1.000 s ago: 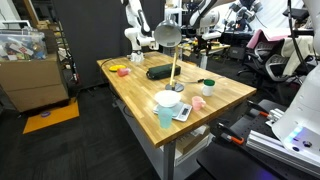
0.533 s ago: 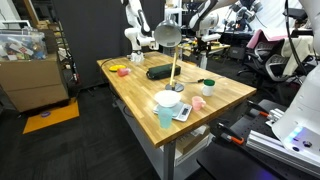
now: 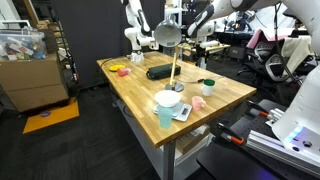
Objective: Turn on the light
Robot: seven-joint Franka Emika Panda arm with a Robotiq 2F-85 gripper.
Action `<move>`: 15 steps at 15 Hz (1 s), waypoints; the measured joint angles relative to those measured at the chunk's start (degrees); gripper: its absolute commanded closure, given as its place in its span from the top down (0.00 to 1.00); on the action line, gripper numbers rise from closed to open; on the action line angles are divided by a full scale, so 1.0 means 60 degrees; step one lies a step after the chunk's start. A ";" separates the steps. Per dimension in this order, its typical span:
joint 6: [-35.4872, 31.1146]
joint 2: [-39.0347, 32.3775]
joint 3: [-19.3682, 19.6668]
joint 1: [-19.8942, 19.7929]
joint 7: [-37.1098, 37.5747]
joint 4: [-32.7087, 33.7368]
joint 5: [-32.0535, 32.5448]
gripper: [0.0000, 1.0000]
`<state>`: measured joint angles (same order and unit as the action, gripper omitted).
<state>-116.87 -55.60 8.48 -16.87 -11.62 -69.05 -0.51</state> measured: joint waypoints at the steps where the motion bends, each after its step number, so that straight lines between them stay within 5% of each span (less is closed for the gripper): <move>1: 0.0155 -0.0229 -0.0050 -0.0062 -0.0061 0.0253 0.0000 1.00; 15: 0.0610 -0.1035 -0.0112 -0.0220 -0.0077 0.1260 -0.0003 1.00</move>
<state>-113.21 -61.81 7.80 -18.19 -12.08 -61.49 -0.52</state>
